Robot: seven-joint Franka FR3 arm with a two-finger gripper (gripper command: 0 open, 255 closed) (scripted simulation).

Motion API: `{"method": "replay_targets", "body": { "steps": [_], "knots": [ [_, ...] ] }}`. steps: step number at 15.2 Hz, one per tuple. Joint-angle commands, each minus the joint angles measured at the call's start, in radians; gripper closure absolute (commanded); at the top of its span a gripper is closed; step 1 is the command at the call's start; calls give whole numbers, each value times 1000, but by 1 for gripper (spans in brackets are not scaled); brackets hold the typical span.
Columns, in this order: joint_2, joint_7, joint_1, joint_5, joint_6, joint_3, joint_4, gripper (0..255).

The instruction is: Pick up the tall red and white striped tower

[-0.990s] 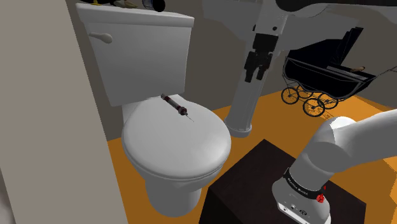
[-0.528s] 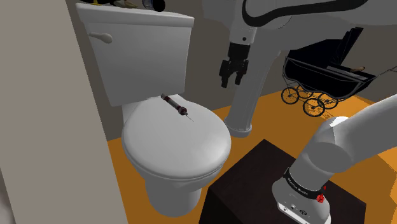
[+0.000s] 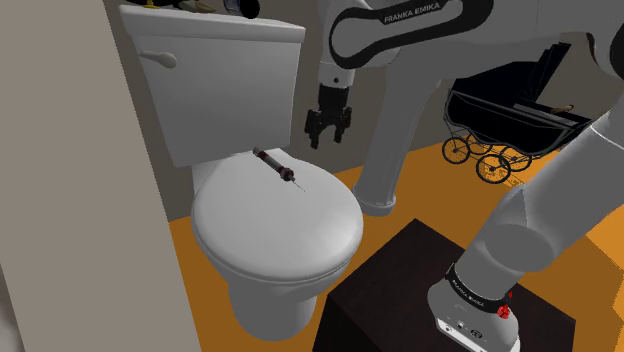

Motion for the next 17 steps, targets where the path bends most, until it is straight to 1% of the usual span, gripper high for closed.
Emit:
{"method": "replay_targets", "body": {
  "steps": [1,7,13,17],
  "knots": [
    [68,29,4,-15,27,14,43,0],
    [300,122,27,-80,88,42,213,0],
    [539,203,68,-153,97,43,436,0],
    [559,205,70,-157,144,40,410,0]
  ]
}}
